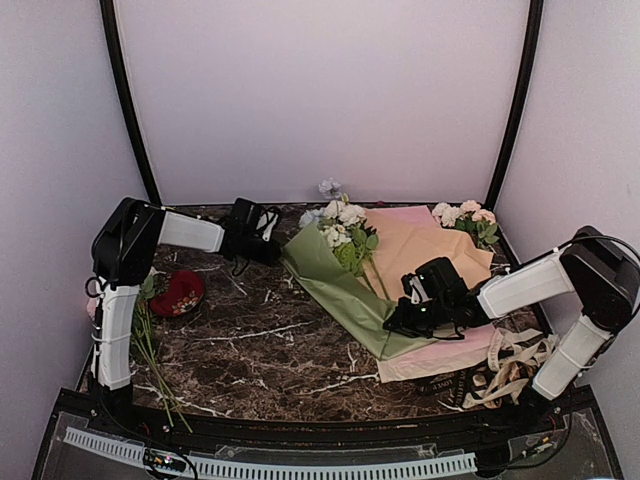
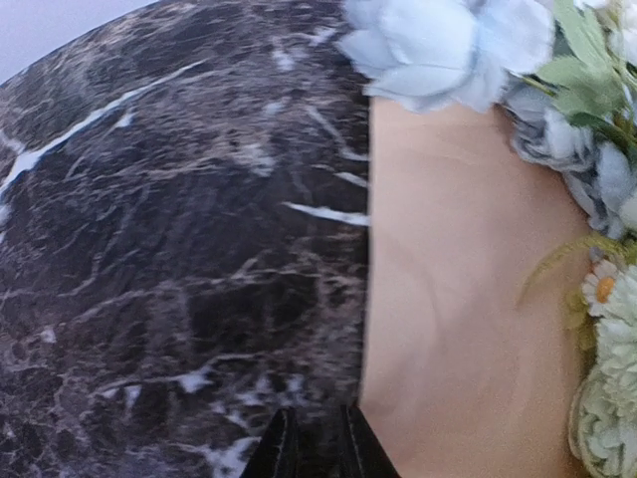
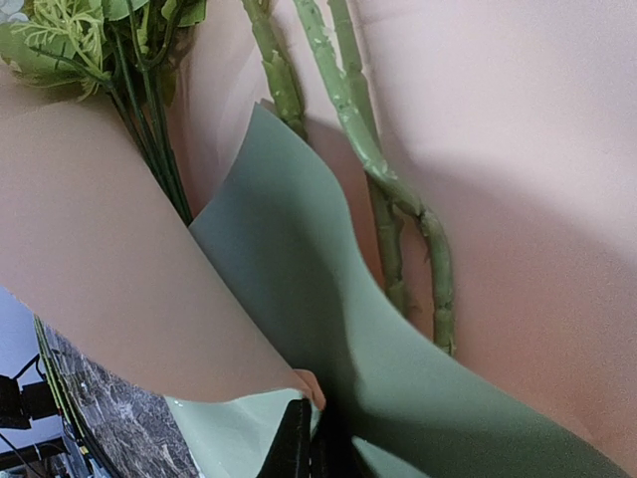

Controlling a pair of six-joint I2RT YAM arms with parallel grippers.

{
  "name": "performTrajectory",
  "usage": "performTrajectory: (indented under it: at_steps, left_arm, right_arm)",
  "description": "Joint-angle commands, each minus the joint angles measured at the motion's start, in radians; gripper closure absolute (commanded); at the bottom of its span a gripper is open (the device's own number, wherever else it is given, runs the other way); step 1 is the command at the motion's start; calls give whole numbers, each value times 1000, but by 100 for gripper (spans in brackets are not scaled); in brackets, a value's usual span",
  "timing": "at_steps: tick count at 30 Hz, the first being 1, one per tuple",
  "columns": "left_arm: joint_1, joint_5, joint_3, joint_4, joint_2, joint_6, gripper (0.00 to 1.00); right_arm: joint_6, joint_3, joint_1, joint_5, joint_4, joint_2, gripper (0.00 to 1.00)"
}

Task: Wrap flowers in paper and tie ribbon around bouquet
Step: Press the fold line on the 2/3-folded wrapping paper.

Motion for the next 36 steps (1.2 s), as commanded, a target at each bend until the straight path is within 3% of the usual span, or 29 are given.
performTrajectory:
  at_steps: [1, 5, 10, 14, 17, 23, 36]
  left_arm:
    - [53, -68, 22, -71, 17, -121, 84]
    - [54, -109, 1, -68, -20, -134, 84]
    - [3, -202, -152, 9, -172, -138, 84]
    - [-176, -216, -327, 229, -321, 51, 84]
    - [-344, -106, -368, 273, -361, 143, 85]
    - [-506, 180, -324, 302, -291, 258, 85]
    - [-624, 207, -188, 120, -122, 431, 85]
  right_arm:
    - [-6, -2, -3, -5, -51, 10, 100]
    - [-10, 6, -3, -6, -52, 12, 100]
    - [-9, 2, -3, 0, -50, 4, 100]
    - [-9, -4, -3, -1, -44, 6, 100]
    - [-9, 0, -1, -8, -37, 10, 100]
    - [-10, -11, -1, -8, -17, -1, 100]
    - [-20, -42, 0, -4, 25, -12, 100]
